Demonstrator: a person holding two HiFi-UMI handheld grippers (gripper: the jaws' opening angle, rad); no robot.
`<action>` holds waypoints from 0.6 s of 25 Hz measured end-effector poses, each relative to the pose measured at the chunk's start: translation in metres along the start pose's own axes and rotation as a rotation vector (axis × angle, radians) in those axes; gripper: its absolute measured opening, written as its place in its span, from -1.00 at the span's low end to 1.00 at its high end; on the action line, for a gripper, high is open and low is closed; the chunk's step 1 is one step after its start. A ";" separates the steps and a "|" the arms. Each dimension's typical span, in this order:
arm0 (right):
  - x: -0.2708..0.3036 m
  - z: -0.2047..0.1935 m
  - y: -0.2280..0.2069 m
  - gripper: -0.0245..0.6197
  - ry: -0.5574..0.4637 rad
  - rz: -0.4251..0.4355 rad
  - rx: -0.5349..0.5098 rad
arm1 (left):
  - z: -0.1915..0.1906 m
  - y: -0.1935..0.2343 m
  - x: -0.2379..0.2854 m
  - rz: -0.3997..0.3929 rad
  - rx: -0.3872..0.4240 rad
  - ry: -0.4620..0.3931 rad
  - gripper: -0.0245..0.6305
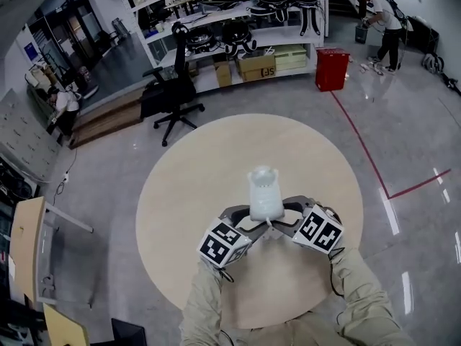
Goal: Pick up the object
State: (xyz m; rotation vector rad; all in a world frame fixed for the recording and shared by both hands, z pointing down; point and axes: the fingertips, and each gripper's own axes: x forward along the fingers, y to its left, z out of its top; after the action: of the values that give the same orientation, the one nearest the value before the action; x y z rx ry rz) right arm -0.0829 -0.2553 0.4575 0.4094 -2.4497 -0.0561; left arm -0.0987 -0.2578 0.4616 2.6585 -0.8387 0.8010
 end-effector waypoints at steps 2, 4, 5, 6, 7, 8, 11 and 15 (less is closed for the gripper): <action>-0.009 0.001 0.024 -0.31 0.002 -0.005 -0.010 | -0.008 -0.020 -0.015 0.007 0.008 -0.009 -0.20; -0.016 0.002 0.047 -0.31 -0.008 -0.009 -0.015 | -0.015 -0.039 -0.029 0.017 0.016 -0.023 -0.20; -0.019 0.003 0.057 -0.31 -0.015 -0.012 -0.017 | -0.018 -0.046 -0.034 0.021 0.020 -0.029 -0.20; -0.023 0.004 0.065 -0.31 -0.019 -0.015 -0.018 | -0.020 -0.053 -0.039 0.023 0.023 -0.032 -0.20; -0.026 0.006 0.072 -0.31 -0.022 -0.017 -0.020 | -0.022 -0.059 -0.044 0.024 0.024 -0.034 -0.20; -0.029 0.006 0.078 -0.31 -0.025 -0.017 -0.022 | -0.023 -0.065 -0.048 0.022 0.023 -0.035 -0.20; -0.038 0.009 0.095 -0.31 -0.041 -0.010 -0.013 | -0.025 -0.080 -0.059 0.024 0.024 -0.039 -0.20; -0.053 0.016 0.115 -0.31 -0.071 -0.021 -0.034 | -0.023 -0.100 -0.076 0.051 0.051 -0.053 -0.20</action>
State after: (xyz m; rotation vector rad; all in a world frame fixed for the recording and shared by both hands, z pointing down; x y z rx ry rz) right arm -0.0854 -0.1309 0.4294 0.4245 -2.5104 -0.1228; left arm -0.1016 -0.1340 0.4316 2.7236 -0.9140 0.7775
